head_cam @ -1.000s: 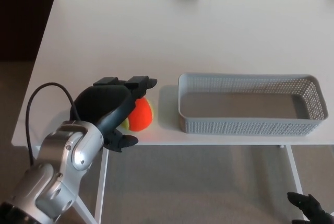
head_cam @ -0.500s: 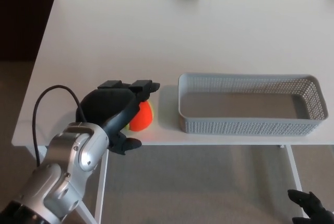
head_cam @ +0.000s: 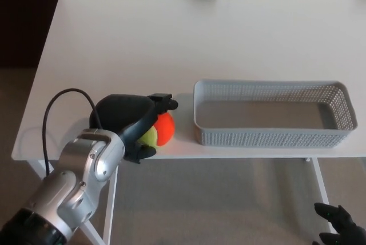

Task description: The robot walk towards a table in front and uses its left hand to pickup a tennis ball on the left side and put it in a container on the right hand side

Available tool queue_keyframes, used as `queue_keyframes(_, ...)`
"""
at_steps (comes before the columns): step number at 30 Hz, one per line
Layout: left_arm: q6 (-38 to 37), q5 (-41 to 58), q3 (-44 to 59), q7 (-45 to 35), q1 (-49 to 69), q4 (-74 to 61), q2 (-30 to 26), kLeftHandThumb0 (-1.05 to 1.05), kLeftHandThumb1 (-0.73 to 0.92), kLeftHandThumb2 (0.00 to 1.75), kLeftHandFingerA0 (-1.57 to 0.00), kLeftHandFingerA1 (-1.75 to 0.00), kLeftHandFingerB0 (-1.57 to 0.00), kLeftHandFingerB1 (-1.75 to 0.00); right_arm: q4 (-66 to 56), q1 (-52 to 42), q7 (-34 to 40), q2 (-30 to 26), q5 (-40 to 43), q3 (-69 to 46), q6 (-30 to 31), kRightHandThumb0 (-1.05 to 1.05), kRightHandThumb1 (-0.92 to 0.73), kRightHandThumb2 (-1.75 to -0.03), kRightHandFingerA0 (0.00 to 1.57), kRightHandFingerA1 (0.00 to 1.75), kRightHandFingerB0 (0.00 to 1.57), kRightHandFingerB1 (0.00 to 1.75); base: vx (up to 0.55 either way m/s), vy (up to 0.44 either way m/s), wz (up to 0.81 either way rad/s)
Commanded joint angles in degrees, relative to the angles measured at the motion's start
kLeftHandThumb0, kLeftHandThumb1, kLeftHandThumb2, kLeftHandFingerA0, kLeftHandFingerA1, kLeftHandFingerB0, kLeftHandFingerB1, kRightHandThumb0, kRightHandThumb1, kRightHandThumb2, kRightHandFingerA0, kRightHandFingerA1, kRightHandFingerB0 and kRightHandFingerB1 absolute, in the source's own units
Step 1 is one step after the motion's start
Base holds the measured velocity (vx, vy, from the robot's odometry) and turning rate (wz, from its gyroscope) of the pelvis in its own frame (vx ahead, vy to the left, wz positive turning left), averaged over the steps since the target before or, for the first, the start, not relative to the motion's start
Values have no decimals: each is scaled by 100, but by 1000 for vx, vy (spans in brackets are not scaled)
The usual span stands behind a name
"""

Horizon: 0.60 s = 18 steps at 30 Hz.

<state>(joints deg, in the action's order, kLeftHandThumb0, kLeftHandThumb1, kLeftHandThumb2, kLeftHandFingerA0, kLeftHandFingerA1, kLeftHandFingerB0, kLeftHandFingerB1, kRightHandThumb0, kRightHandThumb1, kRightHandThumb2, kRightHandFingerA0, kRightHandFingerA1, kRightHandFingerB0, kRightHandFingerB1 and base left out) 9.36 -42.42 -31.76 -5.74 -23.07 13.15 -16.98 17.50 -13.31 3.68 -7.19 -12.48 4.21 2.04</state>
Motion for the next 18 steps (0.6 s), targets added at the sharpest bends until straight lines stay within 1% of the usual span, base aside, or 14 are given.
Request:
queue_keyframes(1, -103, -104, 47, 208, 53, 166, 0, -18, 75, 57, -62, -162, -71, -71, 24, 67, -5, -60, 34, -56, -25, -11, -62, -108, 17, 62, 8, 54, 0, 0, 0)
queue_keyframes(2, -180, -71, 91, 311, 58, 169, 15, -18, 75, 57, -62, -162, -71, -71, 54, 89, 0, -59, 33, -61, -36, -11, -62, -108, 17, 62, 8, 54, 0, 0, 0)
queue_keyframes(3, -208, -50, 112, 321, 79, 148, 15, -31, 67, 63, -77, -152, -70, -60, 45, 67, 3, -47, 43, -64, -41, -10, -75, -87, 19, 65, 9, 50, 0, 0, 0)
queue_keyframes(5, -278, -21, 148, 337, 117, 92, 10, -29, 67, 62, -76, -154, -68, -56, 3, 24, 21, -44, 12, -47, -19, -9, -76, -87, 18, 65, 11, 50, 0, 0, 0)
queue_keyframes(6, -223, 1, 166, 240, 120, -5, 36, -16, 76, 58, -64, -161, -72, -61, -6, 2, 9, -67, 3, -51, 6, -10, -78, -85, 19, 64, 10, 50, 0, 0, 0)
queue_keyframes(7, -200, 7, 174, 197, 121, -44, 48, -16, 76, 58, -64, -161, -72, -61, -8, -6, 4, -77, 0, -53, 16, -10, -78, -85, 19, 64, 10, 50, 0, 0, 0)
queue_keyframes(8, -202, 20, 195, 176, 124, -75, 47, -14, 77, 58, -62, -161, -68, -78, 13, 2, 5, -73, 10, -60, 6, -12, -63, -108, 17, 62, 8, 54, 0, 0, 0)
queue_keyframes(9, -203, 23, 206, 165, 127, -90, 48, -14, 77, 58, -62, -161, -68, -78, 22, 6, 5, -72, 15, -64, 1, -12, -63, -108, 17, 62, 8, 54, 0, 0, 0)
queue_keyframes(10, -215, 88, 272, 130, 62, -130, 61, -22, 72, 61, -74, -155, -67, -83, 61, 74, 11, -63, 29, -78, -4, -12, -62, -107, 17, 61, 8, 54, 0, 0, 0)
queue_keyframes(11, -238, 145, 342, 129, 65, -217, 63, -12, 82, 58, -60, -167, -57, -114, 32, 73, 16, -56, 10, -64, 31, -10, -78, -83, 18, 63, 11, 50, 0, 0, 0)
queue_keyframes(14, -250, 228, 440, 76, 101, -356, 63, -12, 84, 58, -59, -167, -57, -113, 20, 72, -7, -66, -8, -46, 72, -10, -78, -84, 18, 63, 11, 50, 0, 0, 0)
queue_keyframes(15, -141, 410, 618, -27, 111, -595, 131, -14, 86, 59, -61, -166, -56, -112, 16, 66, -26, -53, 26, -61, 87, -6, -74, -91, 17, 62, 7, 50, 0, 0, 0)
queue_keyframes(16, -10, 524, 757, -124, 104, -816, 193, -30, 73, 66, -71, -147, -63, -58, 36, 70, -35, -53, 48, -76, 70, -8, -79, -82, 18, 63, 11, 50, 0, 0, 0)
queue_keyframes(18, 215, 724, 1097, -287, -58, -1260, 327, -22, 75, 64, -76, -136, -66, -50, 42, 87, -31, -68, 54, -96, 30, -8, -79, -83, 18, 63, 11, 50, 0, 0, 0)
